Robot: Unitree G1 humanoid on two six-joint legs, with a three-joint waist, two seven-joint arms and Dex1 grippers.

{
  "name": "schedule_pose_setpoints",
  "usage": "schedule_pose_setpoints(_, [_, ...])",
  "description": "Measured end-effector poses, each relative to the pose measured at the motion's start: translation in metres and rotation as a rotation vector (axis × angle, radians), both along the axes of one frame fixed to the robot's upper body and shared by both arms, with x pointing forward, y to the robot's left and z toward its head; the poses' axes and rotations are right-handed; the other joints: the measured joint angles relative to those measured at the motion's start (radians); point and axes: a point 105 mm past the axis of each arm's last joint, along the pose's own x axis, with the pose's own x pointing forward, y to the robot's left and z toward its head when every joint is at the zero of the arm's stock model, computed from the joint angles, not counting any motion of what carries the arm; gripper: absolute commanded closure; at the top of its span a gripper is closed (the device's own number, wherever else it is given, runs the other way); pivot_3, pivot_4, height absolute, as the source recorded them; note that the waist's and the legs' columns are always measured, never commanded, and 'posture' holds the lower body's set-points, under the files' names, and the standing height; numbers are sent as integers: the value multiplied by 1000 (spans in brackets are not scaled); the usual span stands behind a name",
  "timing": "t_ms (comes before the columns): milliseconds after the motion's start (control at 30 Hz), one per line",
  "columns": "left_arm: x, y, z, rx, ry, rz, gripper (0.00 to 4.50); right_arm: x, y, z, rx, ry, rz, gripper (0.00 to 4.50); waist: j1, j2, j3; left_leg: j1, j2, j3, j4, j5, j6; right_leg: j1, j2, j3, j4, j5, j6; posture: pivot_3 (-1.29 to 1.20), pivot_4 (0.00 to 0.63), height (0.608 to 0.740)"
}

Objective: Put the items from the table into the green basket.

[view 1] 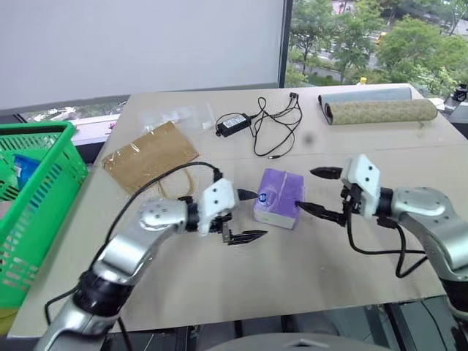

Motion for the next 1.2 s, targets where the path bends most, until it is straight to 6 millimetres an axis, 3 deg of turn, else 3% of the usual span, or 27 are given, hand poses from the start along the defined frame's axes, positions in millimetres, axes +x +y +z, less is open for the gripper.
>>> schedule_pose_setpoints(200, [27,-17,-17,84,-124,-71,0,-20,-25,-20,-72,128,-64,69,-18,0,0,-1,0,0,0,0,0,0,0,1,-1,-1,2,-261,47,740])
schedule_pose_setpoints(300, [31,-18,-26,96,-120,-74,796,-27,-30,-25,-75,168,-69,0,-42,0,0,-1,0,0,0,0,0,0,0,1,0,-1,2,-282,45,740])
schedule_pose_setpoints(500, [33,-21,-30,91,-131,-92,3720,-31,-33,-14,-28,137,-96,0,-83,0,0,1,0,0,1,0,0,2,0,2,0,-1,3,-290,47,740])
schedule_pose_setpoints(567, [35,-19,-30,88,-136,-79,4461,-31,-33,-13,-21,134,-96,0,-87,0,0,2,0,0,1,0,0,3,0,2,0,-1,4,-290,47,740])
schedule_pose_setpoints(700, [44,-12,-25,51,-149,8,4461,-28,-21,-3,49,102,-58,0,-107,0,1,2,1,-1,1,0,0,3,0,2,0,-2,6,-247,51,740])
schedule_pose_setpoints(867, [76,36,20,-58,-236,287,4461,-20,6,20,143,37,45,0,-114,-2,3,3,4,-2,1,0,0,3,2,2,1,-1,4,-176,52,740])
schedule_pose_setpoints(967, [99,94,81,-117,-391,563,4461,-16,27,37,225,11,126,0,-102,-3,4,2,4,-4,1,0,0,3,2,-1,0,-1,3,-131,48,740])
schedule_pose_setpoints(1000, [100,107,93,-120,-423,615,4461,-15,31,40,249,13,146,0,-97,-3,4,2,4,-4,1,0,0,3,1,-1,0,-1,3,-113,47,740])
schedule_pose_setpoints(1067, [100,153,130,-109,-508,802,4461,-15,46,56,339,0,225,0,-91,-3,5,1,4,-4,-1,0,0,2,0,-1,0,-1,3,-84,43,740])
schedule_pose_setpoints(1133, [90,191,151,-60,-553,940,4461,-15,55,72,422,-19,288,0,-79,-3,5,0,4,-4,-1,0,0,1,-1,-1,0,-1,3,-55,44,740])
schedule_pose_setpoints(1200, [83,210,158,-28,-571,1013,4461,-15,58,79,443,-20,321,0,-56,-3,5,-1,3,-5,-2,0,0,0,-4,-2,0,-1,4,-46,45,740])
